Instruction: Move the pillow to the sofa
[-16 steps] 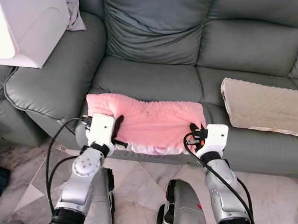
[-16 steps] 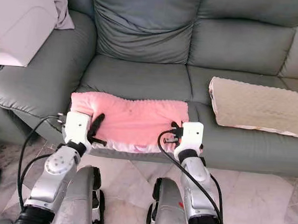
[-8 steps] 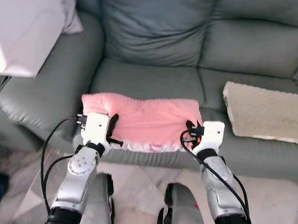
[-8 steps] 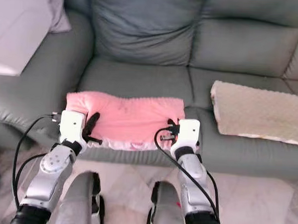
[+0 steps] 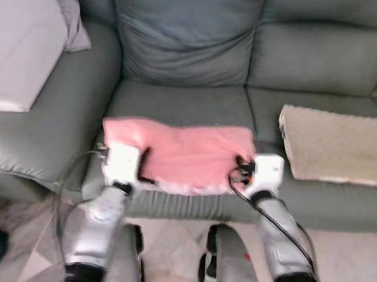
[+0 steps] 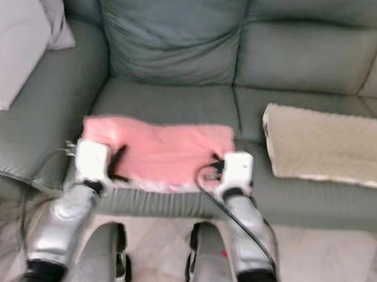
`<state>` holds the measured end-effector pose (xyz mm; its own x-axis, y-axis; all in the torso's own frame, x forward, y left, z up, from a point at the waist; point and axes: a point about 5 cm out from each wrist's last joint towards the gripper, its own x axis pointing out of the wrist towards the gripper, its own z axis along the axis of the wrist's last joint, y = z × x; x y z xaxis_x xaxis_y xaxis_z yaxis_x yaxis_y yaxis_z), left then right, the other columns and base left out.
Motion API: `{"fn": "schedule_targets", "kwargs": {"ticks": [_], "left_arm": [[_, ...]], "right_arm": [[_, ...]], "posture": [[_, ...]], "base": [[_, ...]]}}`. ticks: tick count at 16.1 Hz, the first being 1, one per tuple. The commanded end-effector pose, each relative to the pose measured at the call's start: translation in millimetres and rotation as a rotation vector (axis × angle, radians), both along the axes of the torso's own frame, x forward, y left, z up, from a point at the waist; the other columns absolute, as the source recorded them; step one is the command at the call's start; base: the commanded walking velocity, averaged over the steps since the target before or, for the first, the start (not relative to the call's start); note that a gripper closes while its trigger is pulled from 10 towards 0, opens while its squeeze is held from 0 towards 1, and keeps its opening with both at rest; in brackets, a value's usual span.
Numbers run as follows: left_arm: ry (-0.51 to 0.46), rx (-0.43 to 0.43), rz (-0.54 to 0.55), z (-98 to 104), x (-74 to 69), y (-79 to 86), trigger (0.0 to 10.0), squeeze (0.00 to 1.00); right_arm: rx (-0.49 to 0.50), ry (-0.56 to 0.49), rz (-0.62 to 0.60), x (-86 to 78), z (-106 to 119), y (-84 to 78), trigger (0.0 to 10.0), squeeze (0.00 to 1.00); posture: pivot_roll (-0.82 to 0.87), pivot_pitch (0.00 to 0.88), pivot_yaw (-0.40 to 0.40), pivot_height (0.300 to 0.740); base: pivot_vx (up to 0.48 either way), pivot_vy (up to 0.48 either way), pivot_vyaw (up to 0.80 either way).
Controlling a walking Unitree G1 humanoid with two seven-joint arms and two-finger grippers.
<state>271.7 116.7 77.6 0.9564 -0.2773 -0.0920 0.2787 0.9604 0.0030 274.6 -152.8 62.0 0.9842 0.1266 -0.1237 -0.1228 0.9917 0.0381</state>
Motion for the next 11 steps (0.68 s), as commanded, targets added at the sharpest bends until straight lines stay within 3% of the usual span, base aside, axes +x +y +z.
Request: {"fn": "schedule_targets", "kwargs": {"ticks": [1, 5, 8, 10, 11], "left_arm": [[-0.015, 0.016, -0.007, 3, 0.4, 1.4, 10.0, 0.0], [-0.026, 0.018, 0.006, 5, -2.5, 1.8, 10.0, 0.0], [-0.006, 0.021, 0.078, 0, -1.0, 20.3, 10.0, 0.0], [0.005, 0.039, 0.111, -1, 4.5, 26.8, 10.0, 0.0], [0.011, 0.066, 0.12, -1, 16.0, 25.8, 10.0, 0.0]], "right_arm": [[0.011, -0.015, -0.01, 0.6, 2, 0.4, 10.0, 0.0], [0.012, -0.004, -0.006, -3.3, 1, -0.1, 10.0, 0.0], [0.026, 0.008, 0.026, -8.1, -1, -2.2, 10.0, 0.0], [-0.014, 0.0, 0.035, -3.2, 3, -6.8, 10.0, 0.0], [-0.034, 0.001, 0.034, 8.3, 7, -15.5, 10.0, 0.0]], "posture": [[0.0, 0.17, -0.027, 0.631], [0.0, 0.207, -0.041, 0.631], [-0.01, 0.267, -0.046, 0.631], [-0.01, 0.303, -0.043, 0.631], [-0.01, 0.344, -0.04, 0.631]], "base": [[0.274, 0.0, 0.0], [0.132, 0.0, 0.0], [0.0, 0.0, 0.0], [0.0, 0.0, 0.0], [0.0, 0.0, 0.0]]}}
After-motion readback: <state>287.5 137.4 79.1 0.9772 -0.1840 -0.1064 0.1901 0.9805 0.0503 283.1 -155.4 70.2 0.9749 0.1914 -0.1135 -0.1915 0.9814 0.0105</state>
